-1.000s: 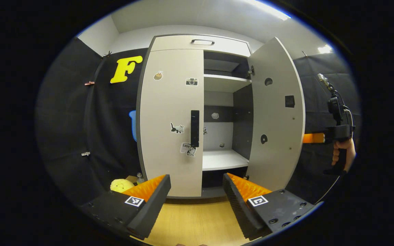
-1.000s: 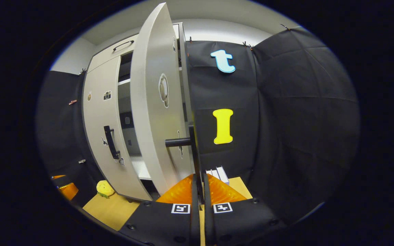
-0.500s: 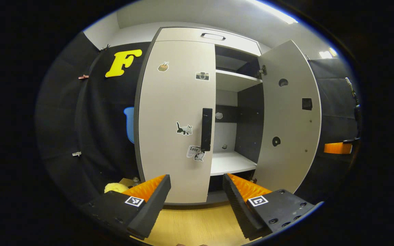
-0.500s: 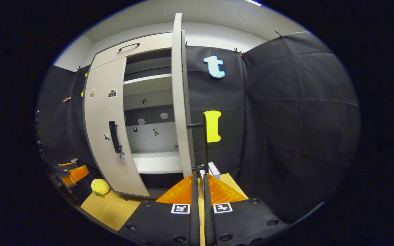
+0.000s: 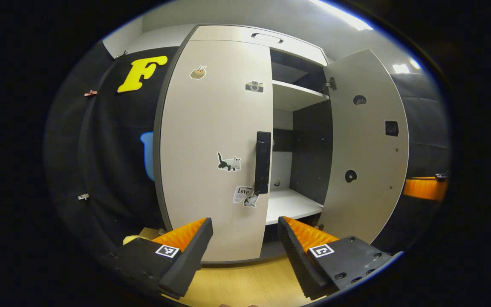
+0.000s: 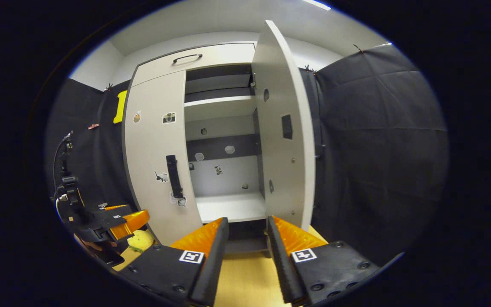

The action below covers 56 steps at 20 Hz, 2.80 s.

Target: Open the right door of the double-door shoe cabinet with the right hand, and open the left door with the left hand.

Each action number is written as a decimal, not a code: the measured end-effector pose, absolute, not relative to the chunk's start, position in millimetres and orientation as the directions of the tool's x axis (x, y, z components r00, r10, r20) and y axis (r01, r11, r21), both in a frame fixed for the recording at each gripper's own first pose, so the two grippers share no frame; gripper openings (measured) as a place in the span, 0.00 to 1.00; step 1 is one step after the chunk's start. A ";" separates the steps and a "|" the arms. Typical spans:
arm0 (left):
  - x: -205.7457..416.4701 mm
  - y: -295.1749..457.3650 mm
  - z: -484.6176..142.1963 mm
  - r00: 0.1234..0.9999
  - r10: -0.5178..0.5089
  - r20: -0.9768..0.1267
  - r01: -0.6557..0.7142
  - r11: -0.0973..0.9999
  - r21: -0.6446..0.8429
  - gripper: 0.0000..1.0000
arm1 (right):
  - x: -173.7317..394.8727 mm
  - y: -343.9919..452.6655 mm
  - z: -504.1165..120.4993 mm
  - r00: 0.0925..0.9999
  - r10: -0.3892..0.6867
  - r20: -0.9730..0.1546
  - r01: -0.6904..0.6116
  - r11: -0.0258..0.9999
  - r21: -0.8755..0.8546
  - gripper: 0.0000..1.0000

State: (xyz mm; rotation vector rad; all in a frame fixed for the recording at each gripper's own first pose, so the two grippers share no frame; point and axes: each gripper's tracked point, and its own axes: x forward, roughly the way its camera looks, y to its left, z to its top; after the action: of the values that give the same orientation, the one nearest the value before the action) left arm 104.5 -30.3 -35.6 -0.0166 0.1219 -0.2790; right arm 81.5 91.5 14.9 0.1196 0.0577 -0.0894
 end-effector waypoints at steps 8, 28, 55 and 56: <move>162.1 -50.0 -9.3 0.969 -0.232 -0.086 0.233 0.973 -0.004 0.95 | 129.1 121.9 -11.0 0.999 0.023 -0.047 -0.021 0.999 0.047 1.00; 247.3 -98.9 -10.7 0.988 -0.127 -0.094 0.129 0.991 0.022 0.34 | 147.5 139.3 -66.6 0.966 0.238 -0.105 -0.225 0.967 0.119 0.99; 137.3 -47.6 -5.0 0.952 -0.305 -0.018 0.301 0.947 -0.116 0.10 | 95.7 147.9 -78.0 0.992 0.016 -0.124 0.000 0.992 0.123 0.98; 136.5 -45.0 -5.4 0.951 -0.309 -0.017 0.305 0.946 -0.110 0.10 | 92.6 147.3 -78.9 0.992 0.004 -0.126 0.012 0.992 0.128 0.98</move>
State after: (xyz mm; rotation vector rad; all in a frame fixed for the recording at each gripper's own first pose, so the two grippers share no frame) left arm 136.5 -45.0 -5.4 -0.1062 0.0344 -0.3127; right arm 92.6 147.3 -78.9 0.1286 0.1268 -0.0042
